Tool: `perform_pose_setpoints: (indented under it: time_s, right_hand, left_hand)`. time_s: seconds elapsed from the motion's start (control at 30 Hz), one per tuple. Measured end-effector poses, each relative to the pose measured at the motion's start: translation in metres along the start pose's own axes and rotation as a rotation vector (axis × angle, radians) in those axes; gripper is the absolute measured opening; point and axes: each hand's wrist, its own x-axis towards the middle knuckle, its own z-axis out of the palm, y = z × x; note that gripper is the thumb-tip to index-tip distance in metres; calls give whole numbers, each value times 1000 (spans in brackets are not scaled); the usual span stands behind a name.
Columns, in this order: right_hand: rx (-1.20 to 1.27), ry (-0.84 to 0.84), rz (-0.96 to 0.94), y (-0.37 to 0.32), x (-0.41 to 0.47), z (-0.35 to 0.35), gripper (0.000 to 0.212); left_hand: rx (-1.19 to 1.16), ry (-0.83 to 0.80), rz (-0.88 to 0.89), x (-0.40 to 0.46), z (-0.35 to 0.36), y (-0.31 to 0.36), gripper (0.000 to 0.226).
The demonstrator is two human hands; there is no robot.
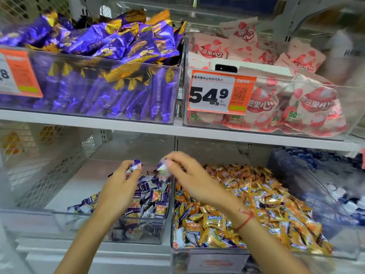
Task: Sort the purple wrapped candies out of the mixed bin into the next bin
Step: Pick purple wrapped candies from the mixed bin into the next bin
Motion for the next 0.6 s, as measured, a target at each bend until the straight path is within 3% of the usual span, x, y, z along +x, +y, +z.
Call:
perform_pose_setpoints:
  time_s: [0.1,0.17,0.3,0.47,0.53,0.6]
  right_hand:
    - [-150,-20,-8,5,5,8,35]
    - [0,-1,62,12,2,-7,41]
    - [40,10,110,34,-12,-24,47]
    - [103,92,192,45,-17,-21,31]
    - [-58,-2,239,50,-19,-28,32]
    - [-225,-275,246,54,-25,-27,40]
  left_hand:
    - [106,4,22,0,-2,-9,46]
    - [193,3,55,-3,-2,-13,58]
    - [253,-20,139,-8,-2,-15,48]
    - [251,-99,244,-8,-2,-16,35]
    - [166,-212,317,-11,3,-14,37]
    - [-27,-330,334,-17,10,-7,43]
